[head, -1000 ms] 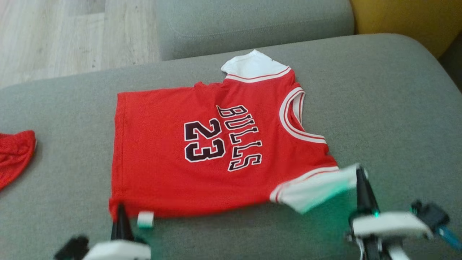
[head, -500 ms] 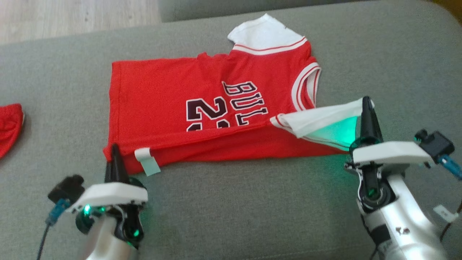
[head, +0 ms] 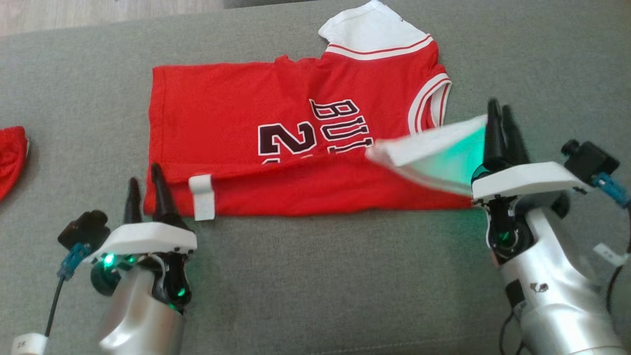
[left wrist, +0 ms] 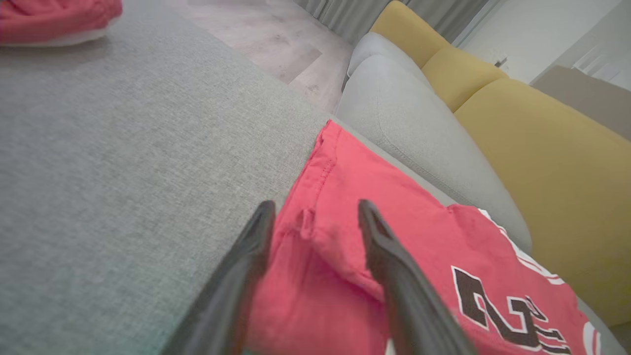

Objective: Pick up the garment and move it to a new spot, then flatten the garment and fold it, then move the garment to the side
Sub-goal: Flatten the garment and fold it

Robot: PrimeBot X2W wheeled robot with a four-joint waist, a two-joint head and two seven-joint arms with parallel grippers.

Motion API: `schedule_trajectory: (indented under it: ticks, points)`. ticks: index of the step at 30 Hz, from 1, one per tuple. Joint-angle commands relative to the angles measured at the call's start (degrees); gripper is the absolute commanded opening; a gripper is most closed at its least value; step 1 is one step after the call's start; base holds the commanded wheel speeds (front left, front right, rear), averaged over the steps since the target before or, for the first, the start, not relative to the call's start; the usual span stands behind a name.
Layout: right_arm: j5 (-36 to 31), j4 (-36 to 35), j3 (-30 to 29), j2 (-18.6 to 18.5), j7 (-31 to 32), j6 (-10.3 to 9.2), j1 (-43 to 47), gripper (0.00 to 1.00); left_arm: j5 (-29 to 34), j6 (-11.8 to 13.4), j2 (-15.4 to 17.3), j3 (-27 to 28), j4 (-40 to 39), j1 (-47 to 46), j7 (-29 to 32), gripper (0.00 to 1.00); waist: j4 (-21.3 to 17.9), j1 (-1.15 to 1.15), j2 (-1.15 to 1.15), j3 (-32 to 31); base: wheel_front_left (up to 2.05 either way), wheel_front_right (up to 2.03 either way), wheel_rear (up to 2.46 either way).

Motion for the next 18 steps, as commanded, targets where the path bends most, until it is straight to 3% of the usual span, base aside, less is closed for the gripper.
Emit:
schedule_trajectory:
  ticks: [1,5,10,14,18]
  points:
    - [-4.0,-2.5,0.0,0.2,-0.4,0.43,-1.6,1.00,1.6,0.7,1.1,2.2,-1.6,-0.9,-0.4,1.00,0.0,0.00,0.00,-0.2,0.00,0.00,0.00]
    - [-18.0,-6.4,-2.6,0.0,-0.4,0.43,0.8,1.00,8.8,3.1,1.1,4.0,-4.9,1.9,-0.4,1.00,0.2,0.00,0.00,-0.6,0.00,0.00,0.00]
    - [-34.1,-11.3,-4.3,0.9,-0.4,0.43,6.8,1.00,23.4,5.6,1.1,4.2,-11.1,8.5,-0.4,1.00,0.7,0.00,0.00,-2.2,0.00,0.00,0.00]
    - [-39.1,-12.3,-5.2,1.5,-0.4,0.43,11.1,1.00,29.1,6.6,1.1,3.2,-13.9,13.0,-0.4,1.00,1.1,0.00,0.00,-4.3,0.00,0.00,0.00]
    - [-40.4,-11.7,-6.8,1.9,-0.4,0.43,14.9,1.00,30.9,7.6,1.1,3.2,-15.3,16.9,-0.4,1.00,1.8,0.00,0.00,-6.9,0.00,0.00,0.00]
